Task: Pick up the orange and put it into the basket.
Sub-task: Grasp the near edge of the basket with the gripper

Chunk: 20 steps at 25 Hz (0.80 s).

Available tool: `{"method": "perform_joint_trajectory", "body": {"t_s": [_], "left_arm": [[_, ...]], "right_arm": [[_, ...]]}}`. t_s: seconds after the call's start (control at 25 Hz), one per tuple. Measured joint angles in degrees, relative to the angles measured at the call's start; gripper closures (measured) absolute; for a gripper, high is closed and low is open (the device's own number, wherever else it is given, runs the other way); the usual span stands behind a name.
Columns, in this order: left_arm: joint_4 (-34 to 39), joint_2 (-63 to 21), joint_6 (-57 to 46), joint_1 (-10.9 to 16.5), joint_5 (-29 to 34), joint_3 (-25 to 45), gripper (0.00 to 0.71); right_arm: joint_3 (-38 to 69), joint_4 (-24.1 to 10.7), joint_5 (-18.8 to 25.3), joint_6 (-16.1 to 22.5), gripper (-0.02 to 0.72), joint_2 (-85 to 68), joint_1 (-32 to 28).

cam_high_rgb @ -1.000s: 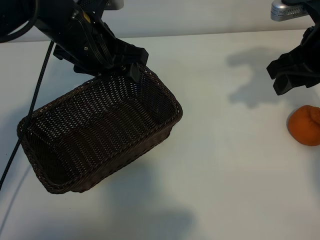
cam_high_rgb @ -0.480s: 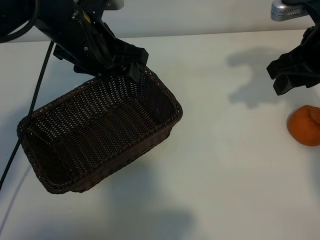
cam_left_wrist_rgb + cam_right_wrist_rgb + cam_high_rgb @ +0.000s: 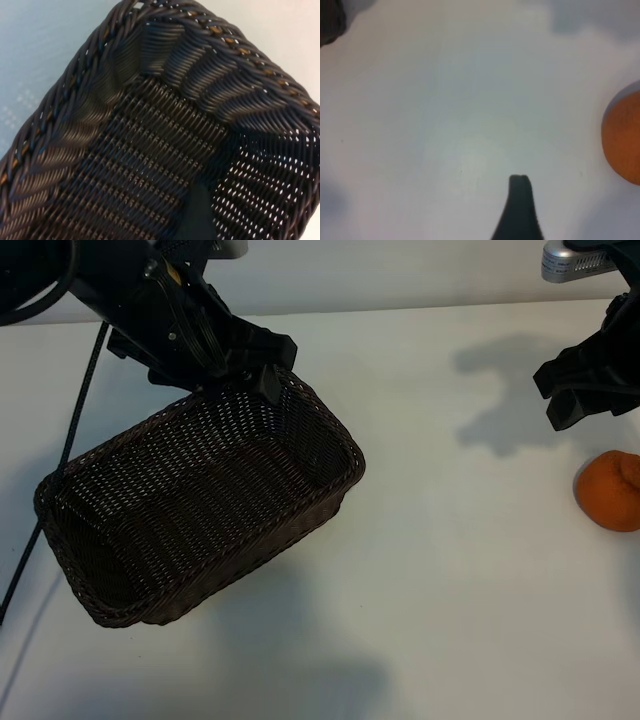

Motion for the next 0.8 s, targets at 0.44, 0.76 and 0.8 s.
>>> {"method": "perform_joint_trajectory", "body": {"t_s": [0.44,0.76,0.8], "left_arm": [[0.8,-1.3,-1.2,0.0,0.1,0.0,0.116],[15.5,-9.1,-12.0,0.0,5.8,0.3,0.116],[17.5,-10.0,-13.3,0.0,6.3,1.0,0.116]], "right_arm": [[0.0,0.0,0.0,0.0,0.148,0.0,0.0],[0.0,0.0,0.0,0.0,0.148,0.0,0.0],[0.0,0.0,0.0,0.0,0.148,0.0,0.0]]}}
